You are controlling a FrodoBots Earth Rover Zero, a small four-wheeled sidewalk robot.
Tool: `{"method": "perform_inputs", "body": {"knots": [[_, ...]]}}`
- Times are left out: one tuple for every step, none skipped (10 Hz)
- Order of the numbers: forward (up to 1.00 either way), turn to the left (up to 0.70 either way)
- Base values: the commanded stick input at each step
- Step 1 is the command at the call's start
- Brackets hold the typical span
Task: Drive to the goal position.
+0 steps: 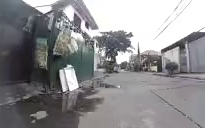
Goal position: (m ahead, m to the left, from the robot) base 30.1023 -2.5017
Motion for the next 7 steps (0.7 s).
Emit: {"method": "perform_inputs", "body": {"knots": [[1.00,-0.40],[1.00,-0.40],[1.00,-0.40],[1.00,-0.40],[1.00,-0.40],[1.00,-0.40],[1.00,-0.40]]}}
